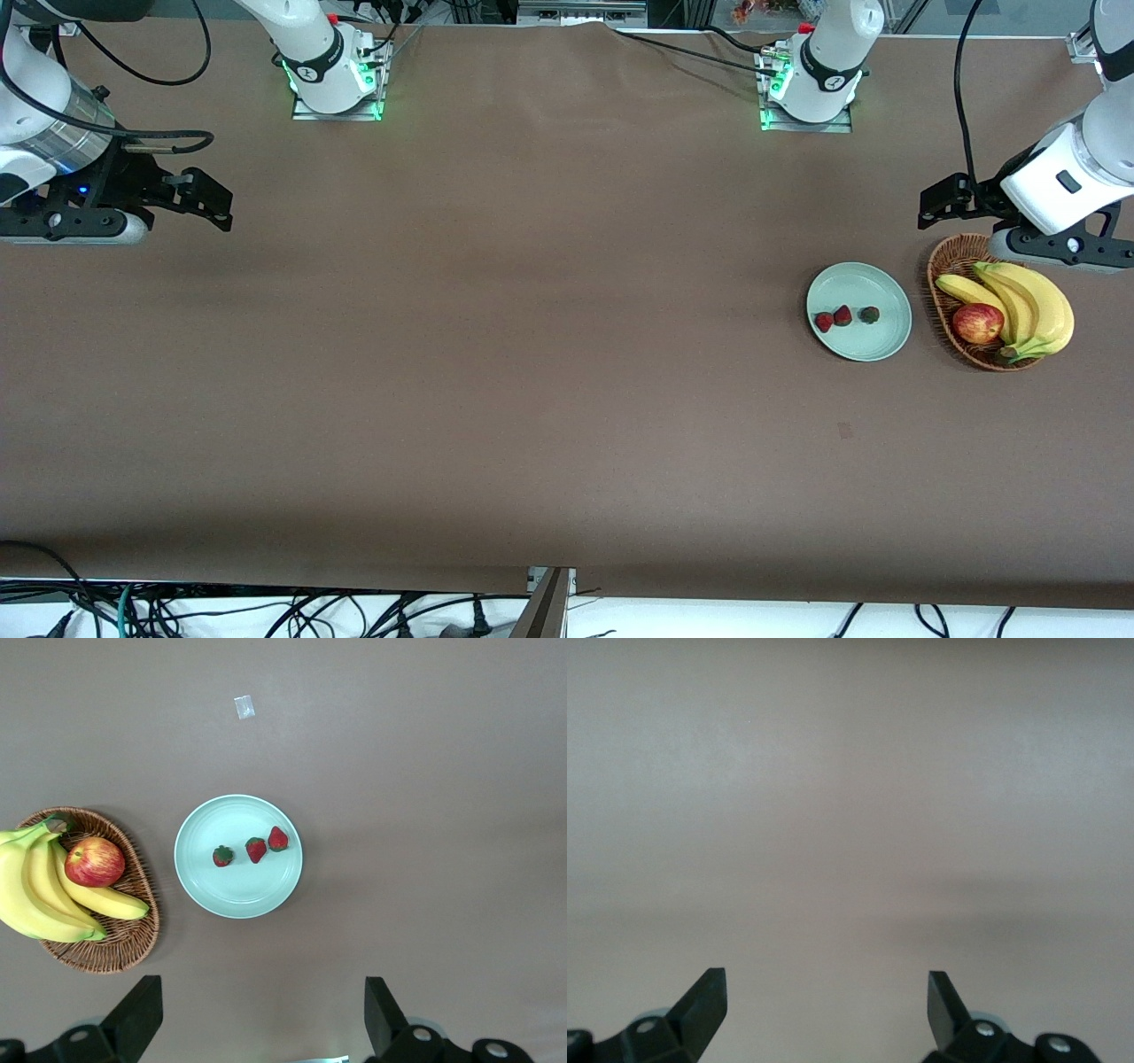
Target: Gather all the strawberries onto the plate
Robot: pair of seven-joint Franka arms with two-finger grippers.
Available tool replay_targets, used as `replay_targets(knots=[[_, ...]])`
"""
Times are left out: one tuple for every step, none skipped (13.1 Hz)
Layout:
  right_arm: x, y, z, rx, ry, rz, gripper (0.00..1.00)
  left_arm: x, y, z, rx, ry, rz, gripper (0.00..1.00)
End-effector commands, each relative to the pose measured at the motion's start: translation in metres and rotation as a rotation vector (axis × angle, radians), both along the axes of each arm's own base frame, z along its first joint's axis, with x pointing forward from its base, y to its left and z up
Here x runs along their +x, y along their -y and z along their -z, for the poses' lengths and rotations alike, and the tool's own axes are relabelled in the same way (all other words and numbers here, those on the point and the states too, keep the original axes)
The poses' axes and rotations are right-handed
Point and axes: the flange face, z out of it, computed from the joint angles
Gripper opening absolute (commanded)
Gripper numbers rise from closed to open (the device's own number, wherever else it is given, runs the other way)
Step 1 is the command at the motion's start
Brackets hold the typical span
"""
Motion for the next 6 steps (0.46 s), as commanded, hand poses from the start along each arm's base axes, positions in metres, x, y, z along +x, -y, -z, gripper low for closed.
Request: replay_targets(knots=[[0.0001,0.0005,-0.0062,0.0,0.003,-0.012,1.0,-0.0051,-0.0019,-0.0069,0.022,0.0,0.014,1.0],[0.0001,0.0005,-0.0062,0.0,0.003,-0.012,1.0,-0.005,-0.0011,-0.0083,0.022,0.003,0.015,1.0],[0.0001,0.0005,-0.0062,0.0,0.003,-0.012,1.0,-0.005,0.0004,-0.0084,0.023,0.004,0.018,1.0],[0.0001,0.0005,-0.0062,0.0,0.003,-0.013,1.0,-0.0048,0.0022,-0.0075,0.023,0.002,0.02,1.0],[0.0001,0.0005,-0.0062,0.0,0.003,-0.012,1.0,-0.0048,0.0022,-0.0075,0.023,0.002,0.02,1.0],[0.0007,0.0005,-0.0055,0.0,0.003,-0.013,1.0,-0.0048,0.0024,-0.0075,0.022,0.002,0.02,1.0]])
